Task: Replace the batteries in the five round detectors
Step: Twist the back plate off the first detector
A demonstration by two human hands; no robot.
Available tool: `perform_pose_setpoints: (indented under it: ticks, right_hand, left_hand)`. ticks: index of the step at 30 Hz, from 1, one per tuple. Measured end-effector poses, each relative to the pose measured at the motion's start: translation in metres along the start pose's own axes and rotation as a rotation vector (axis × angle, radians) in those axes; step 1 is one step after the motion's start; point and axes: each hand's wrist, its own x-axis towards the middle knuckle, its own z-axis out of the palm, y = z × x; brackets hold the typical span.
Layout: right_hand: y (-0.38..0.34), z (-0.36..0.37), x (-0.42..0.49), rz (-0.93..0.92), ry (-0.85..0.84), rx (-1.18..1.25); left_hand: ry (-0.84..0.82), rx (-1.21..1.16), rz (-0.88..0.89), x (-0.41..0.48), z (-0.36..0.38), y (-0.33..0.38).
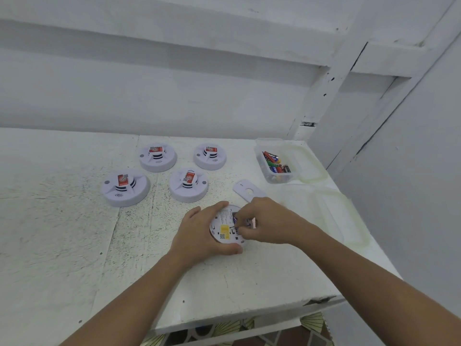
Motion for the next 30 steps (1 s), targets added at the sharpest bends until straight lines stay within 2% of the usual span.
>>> perform_pose_setpoints:
  ticks: [5,9,11,14,16,18,21,23,27,30]
  right_hand:
    - [-0.002,0.009,0.003,0.128,0.081,0.045]
    - [-0.006,0.009,0.004,0.201,0.069,0.114]
    - [-0.003,0.003,0.003,0.298,0.069,0.295]
    - [0.009,-0.013,-0.001,0.445,0.119,0.747]
    - [0.020,-0.026,-0.007,0.503,0.213,0.952]
    - [0.033,-0.038,-0.015,0.528,0.344,1.033]
    - [0.054,-0.047,-0.029,0.606,0.503,0.978]
    - [0.067,-0.045,-0.036,0.699,0.528,0.861]
    - [0.076,-0.030,-0.045,0.835,0.343,0.598]
    - [0.074,-0.017,-0.044,0.849,0.256,0.509]
  left_hand:
    - [-0.007,0.000,0.007,0.000,0.001,-0.003]
    - [-0.018,0.014,-0.002,0.000,0.001,-0.004]
    - [-0.031,0.022,-0.005,0.000,0.000,-0.004]
    - [-0.042,0.029,-0.020,0.000,0.000,-0.005]
    - [-0.040,0.029,-0.041,0.000,0.000,-0.006]
    - [-0.040,0.022,-0.053,-0.001,0.000,-0.006]
    - [-0.040,0.030,-0.055,-0.001,0.001,-0.005]
    - [-0.035,0.035,-0.045,-0.002,0.000,-0.005]
    - [-0.027,0.020,-0.027,-0.002,0.000,-0.003]
    - [-0.033,0.023,-0.044,-0.002,0.000,-0.003]
